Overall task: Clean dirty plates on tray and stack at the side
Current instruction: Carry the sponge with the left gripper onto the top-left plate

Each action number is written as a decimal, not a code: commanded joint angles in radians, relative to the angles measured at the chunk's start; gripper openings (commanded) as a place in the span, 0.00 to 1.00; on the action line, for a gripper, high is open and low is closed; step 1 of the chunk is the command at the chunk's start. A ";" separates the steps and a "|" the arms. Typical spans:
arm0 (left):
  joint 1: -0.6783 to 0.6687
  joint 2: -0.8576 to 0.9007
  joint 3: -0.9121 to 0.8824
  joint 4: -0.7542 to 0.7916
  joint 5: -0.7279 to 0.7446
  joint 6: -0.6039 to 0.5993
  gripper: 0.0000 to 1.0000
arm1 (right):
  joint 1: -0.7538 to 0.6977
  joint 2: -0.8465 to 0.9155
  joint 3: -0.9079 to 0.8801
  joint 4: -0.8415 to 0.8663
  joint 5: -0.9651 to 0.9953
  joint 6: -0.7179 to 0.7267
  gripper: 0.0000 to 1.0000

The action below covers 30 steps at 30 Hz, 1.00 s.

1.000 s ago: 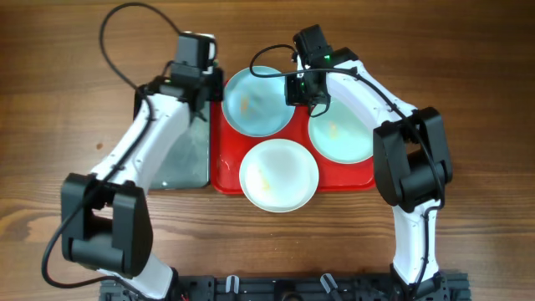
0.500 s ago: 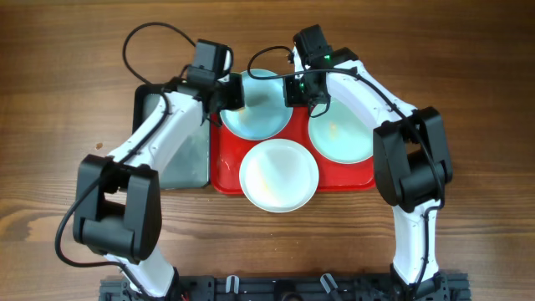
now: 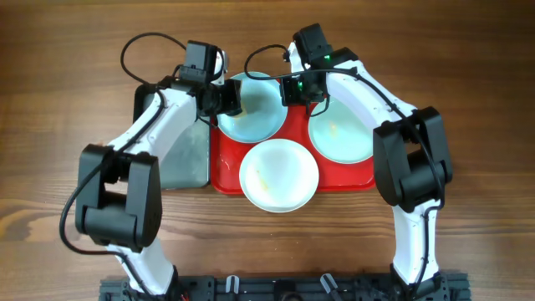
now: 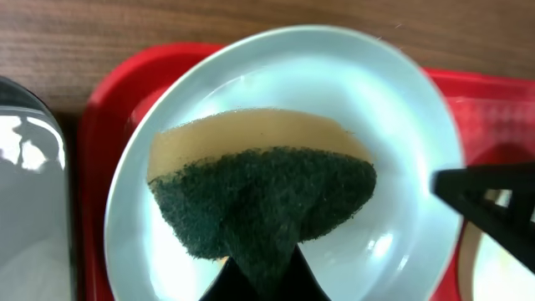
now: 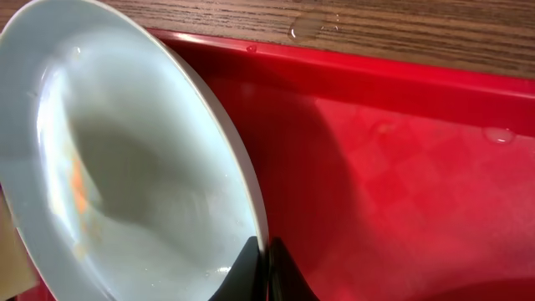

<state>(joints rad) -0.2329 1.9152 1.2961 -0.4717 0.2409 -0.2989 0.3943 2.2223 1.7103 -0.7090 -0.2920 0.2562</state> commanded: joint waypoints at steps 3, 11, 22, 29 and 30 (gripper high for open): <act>0.002 0.053 0.015 0.000 -0.006 -0.027 0.04 | 0.005 0.056 -0.003 0.002 -0.020 -0.010 0.04; -0.001 0.066 0.011 -0.026 -0.094 -0.103 0.04 | 0.006 0.086 -0.004 0.009 -0.020 -0.010 0.04; -0.068 0.072 -0.003 -0.050 -0.145 -0.110 0.04 | 0.012 0.086 -0.004 0.009 -0.020 -0.010 0.04; -0.090 0.102 -0.003 -0.095 -0.254 -0.141 0.04 | 0.012 0.086 -0.004 0.005 -0.020 -0.014 0.04; -0.090 0.106 -0.003 -0.096 -0.254 -0.145 0.04 | 0.012 0.086 -0.004 0.005 -0.020 -0.013 0.04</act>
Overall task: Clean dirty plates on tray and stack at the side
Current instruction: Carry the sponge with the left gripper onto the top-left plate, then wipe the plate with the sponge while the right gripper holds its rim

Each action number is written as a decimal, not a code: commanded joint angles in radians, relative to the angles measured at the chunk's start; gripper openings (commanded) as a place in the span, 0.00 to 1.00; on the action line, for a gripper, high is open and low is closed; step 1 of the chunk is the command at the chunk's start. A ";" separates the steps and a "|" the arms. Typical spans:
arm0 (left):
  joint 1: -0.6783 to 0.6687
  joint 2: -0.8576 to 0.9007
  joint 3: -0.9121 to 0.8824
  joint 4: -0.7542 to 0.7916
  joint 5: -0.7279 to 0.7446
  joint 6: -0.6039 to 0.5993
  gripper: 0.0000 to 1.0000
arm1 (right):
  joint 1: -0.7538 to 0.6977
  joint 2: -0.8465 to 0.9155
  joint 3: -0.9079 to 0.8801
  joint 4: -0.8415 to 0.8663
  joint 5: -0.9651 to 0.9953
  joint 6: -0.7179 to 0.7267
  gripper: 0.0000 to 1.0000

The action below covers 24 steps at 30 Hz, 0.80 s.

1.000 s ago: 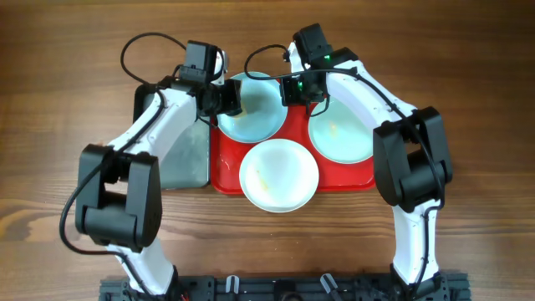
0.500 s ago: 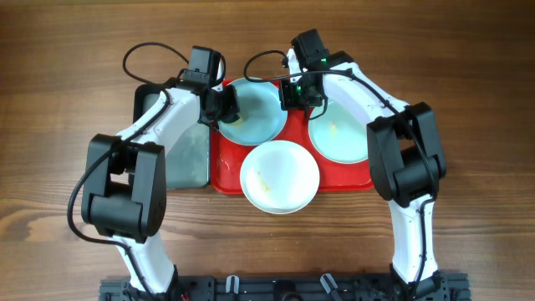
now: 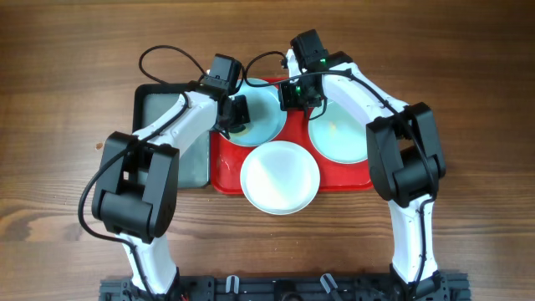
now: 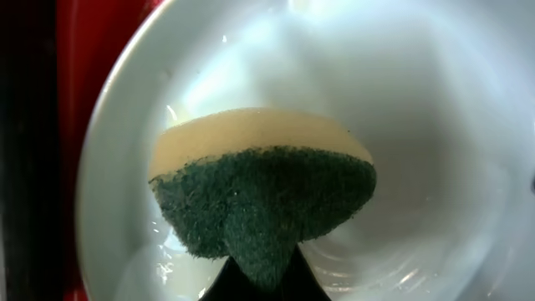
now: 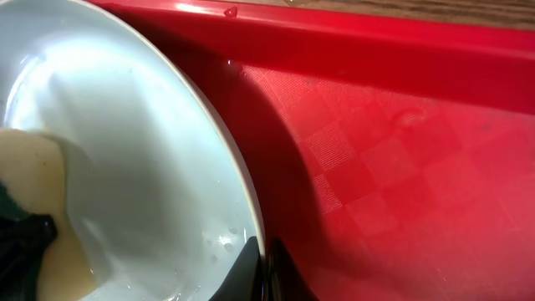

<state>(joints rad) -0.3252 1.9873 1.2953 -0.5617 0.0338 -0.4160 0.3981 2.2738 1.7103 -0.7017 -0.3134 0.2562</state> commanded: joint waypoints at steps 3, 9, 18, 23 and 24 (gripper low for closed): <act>0.002 0.058 -0.002 -0.008 -0.031 -0.037 0.04 | 0.008 0.035 -0.004 -0.002 0.001 -0.014 0.04; 0.002 0.099 -0.002 -0.006 0.178 -0.033 0.04 | 0.008 0.035 -0.004 -0.002 0.001 -0.015 0.04; 0.003 0.098 0.000 0.046 0.404 -0.010 0.04 | 0.008 0.035 -0.004 0.000 0.002 -0.020 0.04; 0.008 0.036 0.068 0.011 0.369 0.020 0.04 | 0.008 0.035 -0.004 0.002 0.002 -0.020 0.04; 0.008 0.013 0.086 0.003 0.325 0.020 0.04 | 0.008 0.035 -0.004 0.002 0.002 -0.020 0.05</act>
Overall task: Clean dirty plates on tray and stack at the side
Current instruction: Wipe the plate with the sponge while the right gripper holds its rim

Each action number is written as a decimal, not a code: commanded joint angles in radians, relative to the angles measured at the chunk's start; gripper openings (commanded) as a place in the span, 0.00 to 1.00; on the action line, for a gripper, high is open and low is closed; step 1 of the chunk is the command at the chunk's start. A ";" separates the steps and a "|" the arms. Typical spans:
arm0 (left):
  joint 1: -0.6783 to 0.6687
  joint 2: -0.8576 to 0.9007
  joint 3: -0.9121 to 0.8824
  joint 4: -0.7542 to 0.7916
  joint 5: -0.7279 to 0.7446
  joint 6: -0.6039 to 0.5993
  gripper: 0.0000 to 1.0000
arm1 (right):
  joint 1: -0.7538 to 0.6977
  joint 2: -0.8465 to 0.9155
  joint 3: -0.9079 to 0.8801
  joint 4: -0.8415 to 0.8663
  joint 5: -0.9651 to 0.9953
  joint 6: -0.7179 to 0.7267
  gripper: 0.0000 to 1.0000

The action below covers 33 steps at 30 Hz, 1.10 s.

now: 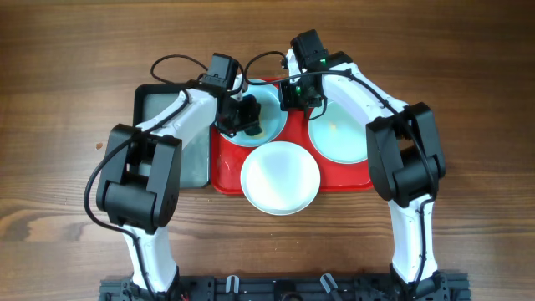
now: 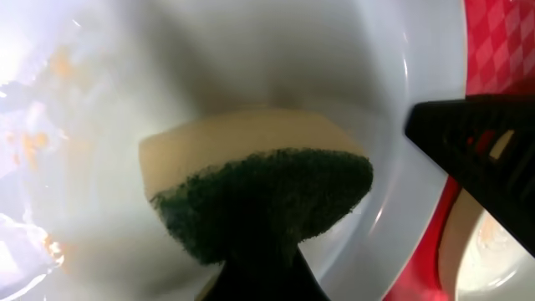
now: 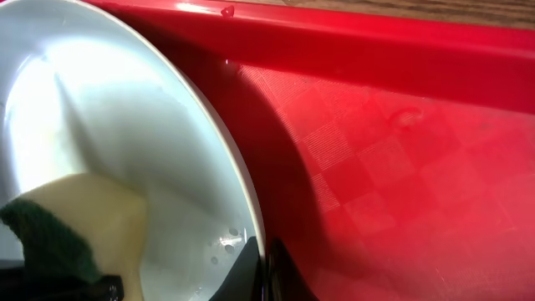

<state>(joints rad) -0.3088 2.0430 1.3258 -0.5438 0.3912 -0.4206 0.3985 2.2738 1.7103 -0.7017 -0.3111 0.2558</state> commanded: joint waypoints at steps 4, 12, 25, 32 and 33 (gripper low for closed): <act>-0.008 -0.112 0.084 -0.022 -0.172 0.081 0.04 | 0.008 0.035 -0.004 0.002 -0.001 -0.020 0.04; -0.007 -0.070 0.082 -0.068 -0.378 0.127 0.04 | 0.008 0.035 -0.004 0.003 -0.001 -0.020 0.04; -0.009 0.074 0.081 -0.082 -0.290 0.126 0.04 | 0.008 0.035 -0.004 0.002 -0.001 -0.020 0.04; -0.009 0.078 0.081 -0.097 -0.082 0.126 0.05 | 0.008 0.035 -0.004 0.002 -0.001 -0.020 0.04; -0.009 0.078 0.081 -0.097 -0.063 0.125 0.05 | 0.008 0.035 -0.004 0.002 -0.001 -0.020 0.04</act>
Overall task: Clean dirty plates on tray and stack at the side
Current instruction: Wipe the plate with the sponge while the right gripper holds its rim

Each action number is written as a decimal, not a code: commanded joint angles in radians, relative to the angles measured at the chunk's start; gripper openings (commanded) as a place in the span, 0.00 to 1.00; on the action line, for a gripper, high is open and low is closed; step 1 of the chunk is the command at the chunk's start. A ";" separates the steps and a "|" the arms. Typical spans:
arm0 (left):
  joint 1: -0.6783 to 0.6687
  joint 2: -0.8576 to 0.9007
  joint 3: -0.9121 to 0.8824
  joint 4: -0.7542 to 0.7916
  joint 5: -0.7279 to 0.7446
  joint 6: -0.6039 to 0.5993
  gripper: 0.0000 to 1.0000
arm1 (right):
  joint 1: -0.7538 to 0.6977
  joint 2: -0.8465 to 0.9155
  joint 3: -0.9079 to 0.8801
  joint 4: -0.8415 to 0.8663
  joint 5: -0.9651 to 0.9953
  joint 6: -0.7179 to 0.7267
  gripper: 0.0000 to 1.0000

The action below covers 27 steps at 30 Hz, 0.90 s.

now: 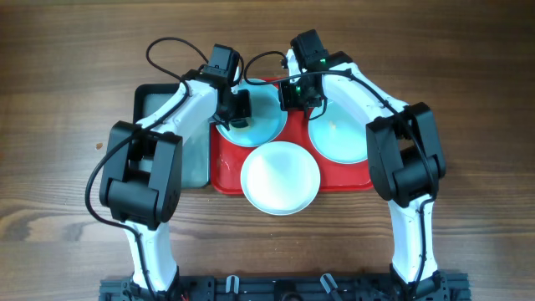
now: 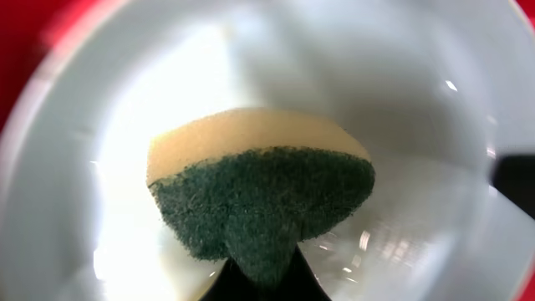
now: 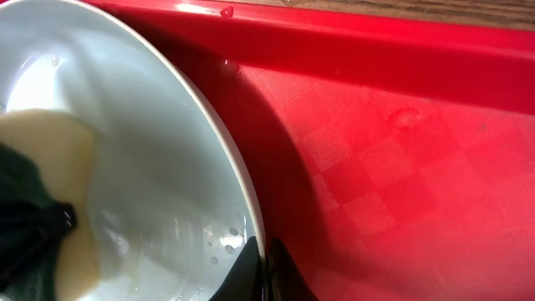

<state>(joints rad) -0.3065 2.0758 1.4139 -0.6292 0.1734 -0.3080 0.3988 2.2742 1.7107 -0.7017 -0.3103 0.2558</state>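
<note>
A pale blue plate (image 1: 261, 114) sits tilted at the back left of the red tray (image 1: 226, 176). My right gripper (image 1: 290, 92) is shut on that plate's right rim (image 3: 251, 209). My left gripper (image 1: 236, 109) is shut on a yellow and green sponge (image 2: 259, 188), pressed against the wet inside of the plate (image 2: 401, 100). The same sponge (image 3: 38, 217) shows at the plate's left side in the right wrist view. A second pale blue plate (image 1: 338, 134) with yellowish smears lies at the tray's right. A white plate (image 1: 280, 176) lies at the tray's front.
A dark tray or basin with a grey inside (image 1: 188, 150) stands left of the red tray. Wooden tabletop (image 1: 67, 100) surrounds both. Water drops sit on the red tray's far rim (image 3: 226, 12).
The sponge in my left gripper has shifted from the plate's right part, close to my right fingers, to its left part. My right gripper has kept its hold on the rim.
At first my left gripper held the sponge over the plate, with my right gripper shut on the plate's rim. Then the sponge was on the plate's left inside, then at its right side near orange smears, and now back at the left on a wet surface.
</note>
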 commanded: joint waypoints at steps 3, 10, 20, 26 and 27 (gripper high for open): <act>-0.012 0.045 -0.006 -0.012 0.205 0.012 0.04 | 0.008 0.035 -0.004 0.002 -0.002 -0.020 0.04; 0.005 -0.066 0.027 -0.015 0.173 0.013 0.04 | 0.008 0.035 -0.004 0.002 -0.002 -0.020 0.04; 0.005 -0.174 0.051 -0.005 -0.124 0.013 0.04 | 0.008 0.035 -0.004 0.002 -0.002 -0.021 0.04; 0.005 -0.105 0.044 0.035 -0.131 0.014 0.04 | 0.008 0.035 -0.004 0.002 -0.002 -0.021 0.04; 0.005 -0.088 0.044 0.034 -0.132 0.017 0.04 | 0.008 0.035 -0.004 0.002 -0.002 -0.021 0.04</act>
<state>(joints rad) -0.3065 1.9377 1.4593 -0.5987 0.0639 -0.3080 0.3988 2.2742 1.7103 -0.7013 -0.3107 0.2558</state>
